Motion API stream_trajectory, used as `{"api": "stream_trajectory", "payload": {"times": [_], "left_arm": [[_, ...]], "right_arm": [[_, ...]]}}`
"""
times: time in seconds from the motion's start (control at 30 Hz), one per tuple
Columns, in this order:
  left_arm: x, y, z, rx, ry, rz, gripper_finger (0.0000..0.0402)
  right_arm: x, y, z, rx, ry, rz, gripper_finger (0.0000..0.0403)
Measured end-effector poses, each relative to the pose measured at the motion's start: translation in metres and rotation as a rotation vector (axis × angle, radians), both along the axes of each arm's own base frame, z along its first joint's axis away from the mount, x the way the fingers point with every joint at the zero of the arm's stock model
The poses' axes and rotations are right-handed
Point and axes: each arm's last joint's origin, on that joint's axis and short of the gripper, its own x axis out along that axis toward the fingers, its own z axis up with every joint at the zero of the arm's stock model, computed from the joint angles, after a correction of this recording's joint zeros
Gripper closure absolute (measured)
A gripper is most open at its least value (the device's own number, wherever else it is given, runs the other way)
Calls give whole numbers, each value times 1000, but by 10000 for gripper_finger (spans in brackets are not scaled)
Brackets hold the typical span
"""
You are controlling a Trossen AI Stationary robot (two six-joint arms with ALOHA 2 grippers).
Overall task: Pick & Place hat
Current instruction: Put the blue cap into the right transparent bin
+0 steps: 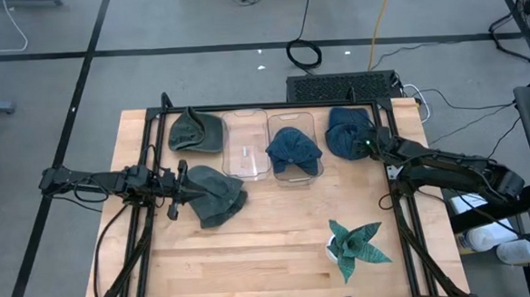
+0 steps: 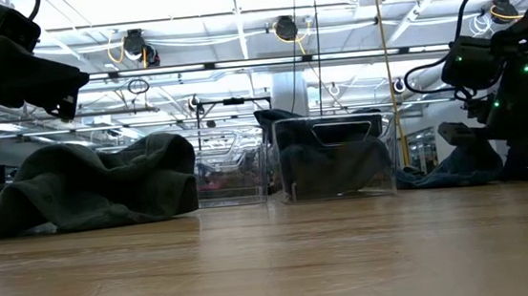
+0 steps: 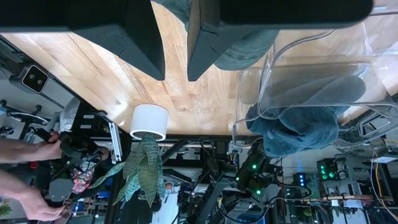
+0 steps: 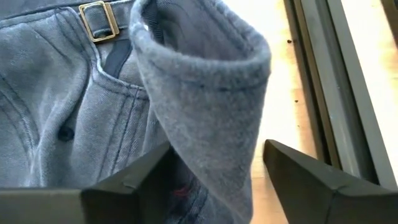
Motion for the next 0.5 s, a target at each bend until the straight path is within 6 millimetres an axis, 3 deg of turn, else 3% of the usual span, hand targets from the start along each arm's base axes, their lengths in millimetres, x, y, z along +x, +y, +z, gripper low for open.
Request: {"api": "stream_trajectory", "payload": {"times": [0.5], "left_arm": [[0,0,0,0,0,0,325]], "right_arm": [[-1,-1,0,-31,59,41,353]]}}
